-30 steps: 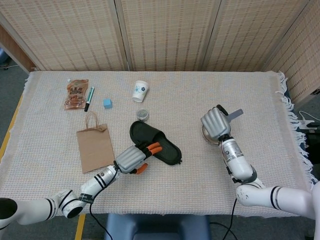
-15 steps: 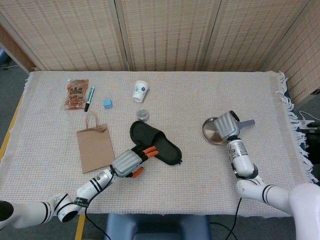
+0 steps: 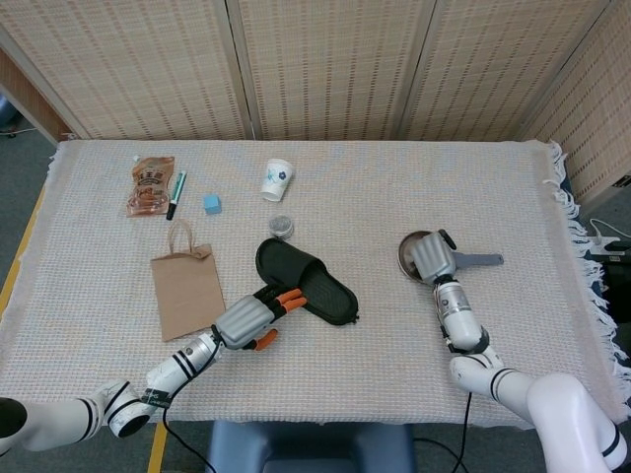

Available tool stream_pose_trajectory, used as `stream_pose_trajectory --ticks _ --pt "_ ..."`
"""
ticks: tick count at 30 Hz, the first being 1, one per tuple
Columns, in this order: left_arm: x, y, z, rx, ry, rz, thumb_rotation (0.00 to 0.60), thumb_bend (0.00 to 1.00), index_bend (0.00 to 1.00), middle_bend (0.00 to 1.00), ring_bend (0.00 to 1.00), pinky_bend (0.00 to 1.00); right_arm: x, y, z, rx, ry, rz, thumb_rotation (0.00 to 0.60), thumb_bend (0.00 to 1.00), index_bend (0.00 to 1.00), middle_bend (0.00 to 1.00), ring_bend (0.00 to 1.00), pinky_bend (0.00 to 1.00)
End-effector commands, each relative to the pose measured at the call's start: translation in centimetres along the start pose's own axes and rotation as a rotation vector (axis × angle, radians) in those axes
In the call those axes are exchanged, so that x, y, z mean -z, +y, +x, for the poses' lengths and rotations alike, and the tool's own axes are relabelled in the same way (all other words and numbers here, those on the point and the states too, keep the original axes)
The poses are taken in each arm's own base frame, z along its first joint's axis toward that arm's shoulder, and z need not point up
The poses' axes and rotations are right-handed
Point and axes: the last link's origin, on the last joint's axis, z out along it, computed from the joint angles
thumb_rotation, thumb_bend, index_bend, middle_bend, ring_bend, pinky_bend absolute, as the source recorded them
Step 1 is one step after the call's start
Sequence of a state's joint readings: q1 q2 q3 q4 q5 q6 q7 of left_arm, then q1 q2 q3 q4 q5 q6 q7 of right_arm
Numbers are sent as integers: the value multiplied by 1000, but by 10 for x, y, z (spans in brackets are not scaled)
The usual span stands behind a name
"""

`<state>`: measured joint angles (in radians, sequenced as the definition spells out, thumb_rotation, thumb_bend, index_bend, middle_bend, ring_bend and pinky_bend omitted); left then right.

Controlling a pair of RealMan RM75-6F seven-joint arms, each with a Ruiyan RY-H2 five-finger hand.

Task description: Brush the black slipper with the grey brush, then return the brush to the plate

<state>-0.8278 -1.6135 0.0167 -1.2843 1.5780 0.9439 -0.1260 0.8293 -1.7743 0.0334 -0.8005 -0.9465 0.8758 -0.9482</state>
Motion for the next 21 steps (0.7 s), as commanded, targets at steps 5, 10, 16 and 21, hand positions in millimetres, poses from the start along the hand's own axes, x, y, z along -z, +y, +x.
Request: stream_pose_trajectory --ticks 5,10,16,21 --pt "1 0 -1 1 -6 3 600 590 0 0 0 73 1 0 -1 -23 -31 4 600 322 86 179 304 611" --pt "2 1 0 -3 -2 1 600 592 0 0 0 72 7 6 4 -40 -7 10 600 321 4 126 267 611" --pt "3 4 2 -8 1 0 600 592 0 0 0 72 20 21 11 -69 28 9 600 321 0 89 243 611" --pt "3 5 0 -10 -5 2 600 591 0 0 0 72 32 33 13 -94 22 16 600 322 0 42 201 591"
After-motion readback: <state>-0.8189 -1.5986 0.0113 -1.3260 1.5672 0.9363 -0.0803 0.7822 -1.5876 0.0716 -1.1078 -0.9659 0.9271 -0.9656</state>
